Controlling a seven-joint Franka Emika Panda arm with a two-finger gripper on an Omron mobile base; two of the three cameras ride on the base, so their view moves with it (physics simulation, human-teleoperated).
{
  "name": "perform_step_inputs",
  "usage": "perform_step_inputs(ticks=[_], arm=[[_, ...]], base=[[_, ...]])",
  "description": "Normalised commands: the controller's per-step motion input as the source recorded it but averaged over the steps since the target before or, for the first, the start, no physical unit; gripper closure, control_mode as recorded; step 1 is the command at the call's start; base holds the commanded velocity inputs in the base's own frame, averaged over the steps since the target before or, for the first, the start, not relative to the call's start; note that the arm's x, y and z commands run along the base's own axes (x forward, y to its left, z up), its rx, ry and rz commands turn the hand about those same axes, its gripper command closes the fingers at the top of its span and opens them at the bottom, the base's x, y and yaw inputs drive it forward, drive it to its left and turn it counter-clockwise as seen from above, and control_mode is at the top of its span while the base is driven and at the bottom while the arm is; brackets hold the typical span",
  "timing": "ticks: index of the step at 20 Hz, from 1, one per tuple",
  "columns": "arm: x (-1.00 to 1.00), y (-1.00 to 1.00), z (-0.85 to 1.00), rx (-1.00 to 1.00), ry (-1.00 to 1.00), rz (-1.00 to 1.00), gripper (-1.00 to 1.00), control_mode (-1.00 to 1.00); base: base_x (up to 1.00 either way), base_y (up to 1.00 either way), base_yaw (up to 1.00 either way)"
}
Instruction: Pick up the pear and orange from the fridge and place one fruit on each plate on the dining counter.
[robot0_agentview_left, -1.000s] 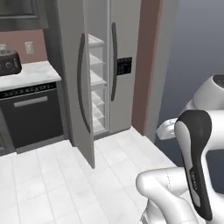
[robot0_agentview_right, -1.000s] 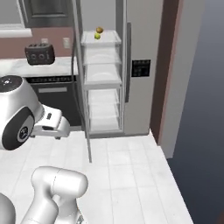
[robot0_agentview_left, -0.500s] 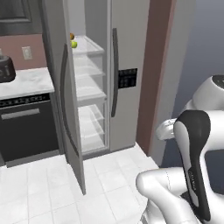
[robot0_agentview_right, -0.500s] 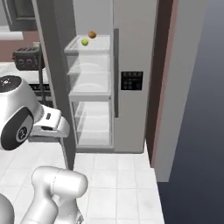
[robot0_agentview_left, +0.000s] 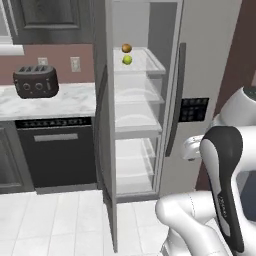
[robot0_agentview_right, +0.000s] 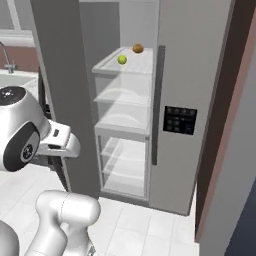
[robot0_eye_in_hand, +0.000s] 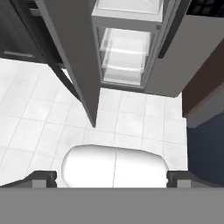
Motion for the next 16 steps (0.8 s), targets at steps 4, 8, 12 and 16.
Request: perform_step_inputs(ticks=[4, 8, 12, 16], arm=[[0.0, 0.0, 0.0, 0.0, 0.0, 0.0, -1.0, 1.0], [0.0, 0.0, 0.0, 0.0, 0.0, 0.0, -1.0, 1.0], [0.0, 0.0, 0.0, 0.0, 0.0, 0.0, -1.0, 1.0], [0.0, 0.0, 0.0, 0.0, 0.0, 0.0, -1.0, 1.0]], base=[[0.49, -0.49, 0.25], [0.41, -0.49, 0.19], [0.34, -0.24, 0.17], [0.95, -0.02, 0.12]])
